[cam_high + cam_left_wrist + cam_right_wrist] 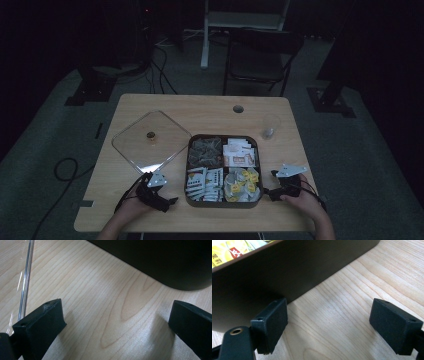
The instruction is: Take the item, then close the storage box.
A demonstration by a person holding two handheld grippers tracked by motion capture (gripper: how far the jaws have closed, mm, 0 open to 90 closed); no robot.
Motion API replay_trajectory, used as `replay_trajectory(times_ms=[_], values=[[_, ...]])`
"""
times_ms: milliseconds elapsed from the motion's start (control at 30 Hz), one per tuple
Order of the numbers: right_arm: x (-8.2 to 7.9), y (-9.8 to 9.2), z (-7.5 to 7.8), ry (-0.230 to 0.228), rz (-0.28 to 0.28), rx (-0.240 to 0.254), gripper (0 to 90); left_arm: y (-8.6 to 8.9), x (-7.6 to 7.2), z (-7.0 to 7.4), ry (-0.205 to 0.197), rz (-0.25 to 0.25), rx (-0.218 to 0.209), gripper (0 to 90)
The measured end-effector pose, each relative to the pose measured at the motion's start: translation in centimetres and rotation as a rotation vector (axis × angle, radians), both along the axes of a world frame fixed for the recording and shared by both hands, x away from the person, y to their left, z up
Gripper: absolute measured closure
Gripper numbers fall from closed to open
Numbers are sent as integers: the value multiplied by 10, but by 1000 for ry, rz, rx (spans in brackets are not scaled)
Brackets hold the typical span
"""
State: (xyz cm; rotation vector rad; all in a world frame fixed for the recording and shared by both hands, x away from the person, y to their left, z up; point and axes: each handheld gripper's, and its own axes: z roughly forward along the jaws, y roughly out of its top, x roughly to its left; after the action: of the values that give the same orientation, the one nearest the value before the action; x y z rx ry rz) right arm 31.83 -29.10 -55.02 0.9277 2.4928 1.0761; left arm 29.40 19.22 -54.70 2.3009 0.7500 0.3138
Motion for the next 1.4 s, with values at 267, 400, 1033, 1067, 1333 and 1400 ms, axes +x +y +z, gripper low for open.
replay_trajectory(times_ms=[267, 400, 1033, 1067, 1333, 1400], values=[[0, 0, 0, 0, -2, -2, 138, 0, -2, 0, -1, 2, -2, 7], [0, 0, 0, 0, -2, -1, 138, 0, -2, 1, 6, 5, 3, 7], [0, 0, 0, -2, -8, -1, 138, 21, 25, 22, -23, 174, -17, 15], [0, 0, 0, -1, -9, -1, 138, 23, 27, 22, -23, 183, -24, 15], [0, 0, 0, -1, -9, -1, 138, 29, 43, 23, -36, 247, -23, 15], [0, 0, 0, -2, -8, -1, 138, 31, 47, 24, -36, 264, -30, 15]])
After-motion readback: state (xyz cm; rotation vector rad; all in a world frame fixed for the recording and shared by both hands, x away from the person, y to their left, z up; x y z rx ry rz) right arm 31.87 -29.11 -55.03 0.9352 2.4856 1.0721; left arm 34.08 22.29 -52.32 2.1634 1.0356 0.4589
